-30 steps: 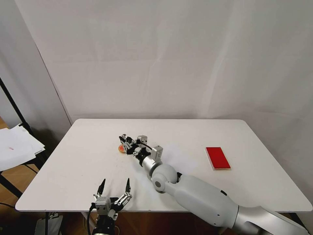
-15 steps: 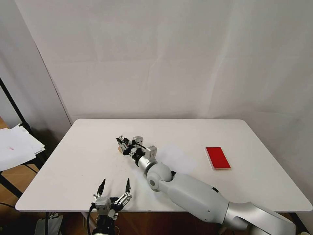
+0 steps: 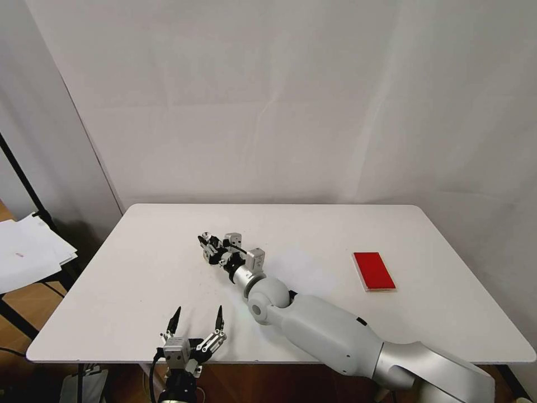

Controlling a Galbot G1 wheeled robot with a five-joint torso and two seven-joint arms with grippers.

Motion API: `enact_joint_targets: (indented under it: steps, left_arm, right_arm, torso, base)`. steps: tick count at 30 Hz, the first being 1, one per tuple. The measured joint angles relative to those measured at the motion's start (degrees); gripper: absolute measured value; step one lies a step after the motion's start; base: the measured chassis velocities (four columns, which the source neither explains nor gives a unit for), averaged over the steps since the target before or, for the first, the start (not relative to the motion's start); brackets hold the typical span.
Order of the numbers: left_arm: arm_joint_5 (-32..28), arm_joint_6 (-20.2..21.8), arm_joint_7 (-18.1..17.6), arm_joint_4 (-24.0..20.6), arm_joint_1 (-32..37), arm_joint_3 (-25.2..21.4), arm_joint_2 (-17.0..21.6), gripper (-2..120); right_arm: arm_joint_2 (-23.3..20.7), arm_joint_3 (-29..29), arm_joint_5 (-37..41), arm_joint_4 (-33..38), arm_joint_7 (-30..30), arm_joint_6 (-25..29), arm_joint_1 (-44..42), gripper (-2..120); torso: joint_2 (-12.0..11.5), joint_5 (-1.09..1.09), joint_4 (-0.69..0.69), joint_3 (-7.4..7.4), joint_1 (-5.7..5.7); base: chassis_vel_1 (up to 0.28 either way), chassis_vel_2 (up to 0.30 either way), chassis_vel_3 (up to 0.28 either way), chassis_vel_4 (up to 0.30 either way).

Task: Pick up the stamp from the ink pad and place it onto another ink pad.

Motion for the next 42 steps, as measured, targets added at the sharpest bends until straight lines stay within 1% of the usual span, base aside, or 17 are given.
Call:
enact_joint_targets:
  steps: [19,40,41,42]
  left_arm:
    - [0.0,0.0,0.0,0.0,0.0,0.0,0.0,102]
    - [0.0,0.0,0.0,0.0,0.0,0.0,0.0,102]
    - [0.0,0.0,0.0,0.0,0.0,0.0,0.0,102]
    - [0.0,0.0,0.0,0.0,0.0,0.0,0.0,102]
  right_arm:
    - [-1.2,-0.3,0.4,0.2,0.1,-0.1,-0.7,21]
    - [-0.7,-0.1,0.4,0.3,0.7,0.1,-1.4,21]
    - [-0.7,-0.1,0.4,0.2,0.7,0.1,-1.4,22]
    - [-0.7,-0.1,0.4,0.2,0.8,0.1,-1.4,27]
  torso:
    - [0.0,0.0,0.0,0.0,0.0]
    - [0.0,0.0,0.0,0.0,0.0]
    - [0.0,0.0,0.0,0.0,0.0]
    - [0.0,0.0,0.0,0.0,0.0]
  base:
    - [0.0,0.0,0.0,0.0]
    - [0.0,0.0,0.0,0.0]
    - [0.0,0.0,0.0,0.0]
    - [0.0,0.0,0.0,0.0]
